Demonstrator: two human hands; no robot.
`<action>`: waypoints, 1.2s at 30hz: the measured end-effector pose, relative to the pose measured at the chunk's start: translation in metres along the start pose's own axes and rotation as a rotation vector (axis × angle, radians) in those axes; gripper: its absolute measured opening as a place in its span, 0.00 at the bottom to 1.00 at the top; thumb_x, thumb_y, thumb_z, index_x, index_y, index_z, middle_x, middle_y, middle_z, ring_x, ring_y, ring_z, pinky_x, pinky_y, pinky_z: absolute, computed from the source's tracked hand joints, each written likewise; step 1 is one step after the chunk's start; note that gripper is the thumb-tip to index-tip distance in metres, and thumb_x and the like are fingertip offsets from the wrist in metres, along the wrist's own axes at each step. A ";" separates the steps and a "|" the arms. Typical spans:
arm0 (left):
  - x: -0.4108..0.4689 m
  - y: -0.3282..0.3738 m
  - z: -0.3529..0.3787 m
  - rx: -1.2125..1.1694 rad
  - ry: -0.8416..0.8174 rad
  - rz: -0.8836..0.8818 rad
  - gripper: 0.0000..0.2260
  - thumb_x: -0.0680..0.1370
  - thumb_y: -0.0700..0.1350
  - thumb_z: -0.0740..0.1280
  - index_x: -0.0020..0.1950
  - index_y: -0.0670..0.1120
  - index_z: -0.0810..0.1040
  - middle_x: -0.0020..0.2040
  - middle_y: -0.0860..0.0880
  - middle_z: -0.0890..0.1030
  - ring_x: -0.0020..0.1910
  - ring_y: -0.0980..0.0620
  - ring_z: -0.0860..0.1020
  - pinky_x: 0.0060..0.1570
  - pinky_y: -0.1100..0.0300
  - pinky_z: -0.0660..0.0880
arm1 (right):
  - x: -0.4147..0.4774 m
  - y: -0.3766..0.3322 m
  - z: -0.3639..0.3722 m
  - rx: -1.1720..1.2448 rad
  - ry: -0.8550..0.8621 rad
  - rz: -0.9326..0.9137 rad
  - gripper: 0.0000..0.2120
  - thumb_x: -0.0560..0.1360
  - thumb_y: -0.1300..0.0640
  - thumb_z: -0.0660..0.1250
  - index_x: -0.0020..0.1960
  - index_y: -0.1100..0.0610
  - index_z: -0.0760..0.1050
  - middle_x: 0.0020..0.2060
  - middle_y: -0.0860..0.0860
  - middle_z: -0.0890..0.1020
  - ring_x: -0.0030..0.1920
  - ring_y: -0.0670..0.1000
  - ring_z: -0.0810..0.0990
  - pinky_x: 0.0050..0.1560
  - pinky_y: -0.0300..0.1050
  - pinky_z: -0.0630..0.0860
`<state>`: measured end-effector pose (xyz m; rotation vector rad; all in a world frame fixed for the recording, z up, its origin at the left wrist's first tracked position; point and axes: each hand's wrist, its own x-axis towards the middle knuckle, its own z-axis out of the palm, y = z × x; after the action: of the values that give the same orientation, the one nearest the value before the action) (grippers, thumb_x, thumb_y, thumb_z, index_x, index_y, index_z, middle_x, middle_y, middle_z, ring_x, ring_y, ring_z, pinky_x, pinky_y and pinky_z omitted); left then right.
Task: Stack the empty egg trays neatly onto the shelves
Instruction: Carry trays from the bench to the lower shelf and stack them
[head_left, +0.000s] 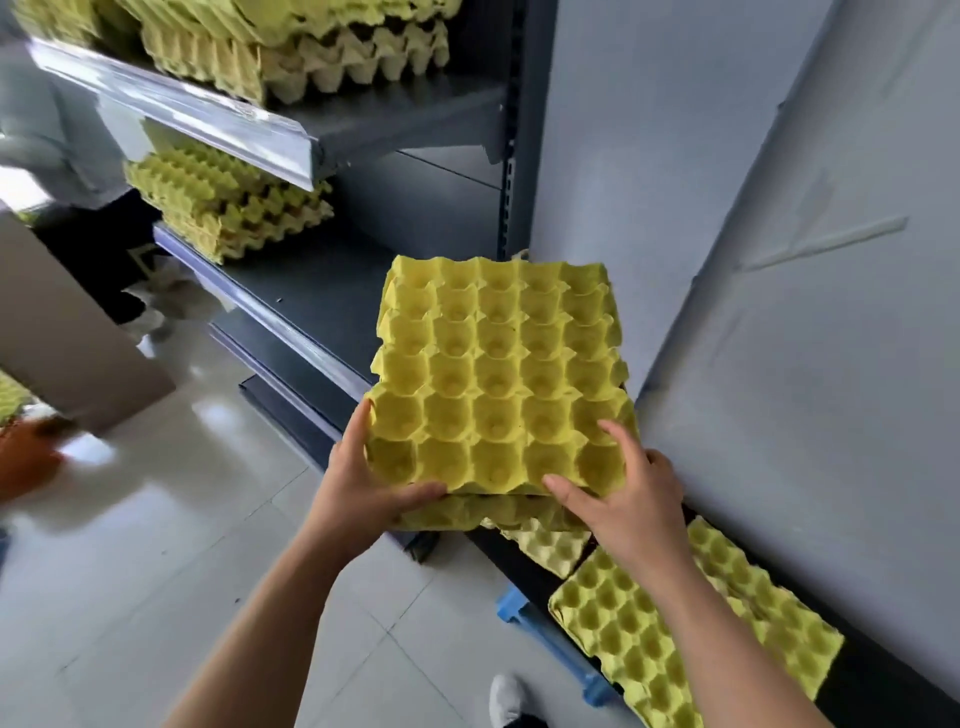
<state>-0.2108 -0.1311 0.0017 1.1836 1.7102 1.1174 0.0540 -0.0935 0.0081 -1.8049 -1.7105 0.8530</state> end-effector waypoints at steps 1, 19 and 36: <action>0.007 -0.003 -0.011 -0.012 0.027 -0.007 0.48 0.47 0.64 0.81 0.61 0.80 0.59 0.64 0.54 0.71 0.63 0.51 0.72 0.58 0.43 0.77 | 0.009 -0.011 0.010 -0.005 -0.010 -0.016 0.41 0.62 0.30 0.71 0.70 0.35 0.58 0.66 0.58 0.66 0.68 0.59 0.62 0.61 0.56 0.68; 0.167 -0.061 -0.165 -0.068 0.154 -0.133 0.56 0.50 0.58 0.81 0.74 0.63 0.60 0.65 0.54 0.73 0.62 0.51 0.75 0.58 0.46 0.77 | 0.156 -0.155 0.175 -0.071 -0.144 -0.086 0.40 0.64 0.33 0.72 0.70 0.37 0.59 0.65 0.57 0.67 0.67 0.58 0.62 0.50 0.50 0.68; 0.356 -0.093 -0.296 -0.013 -0.203 -0.115 0.41 0.64 0.42 0.82 0.68 0.61 0.62 0.55 0.60 0.73 0.52 0.59 0.75 0.37 0.71 0.74 | 0.198 -0.255 0.312 0.039 0.078 0.239 0.40 0.58 0.26 0.68 0.67 0.33 0.59 0.65 0.55 0.69 0.64 0.58 0.68 0.52 0.52 0.73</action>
<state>-0.6089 0.1216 -0.0258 1.1353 1.5913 0.9061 -0.3460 0.1052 -0.0348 -2.0165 -1.4396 0.8923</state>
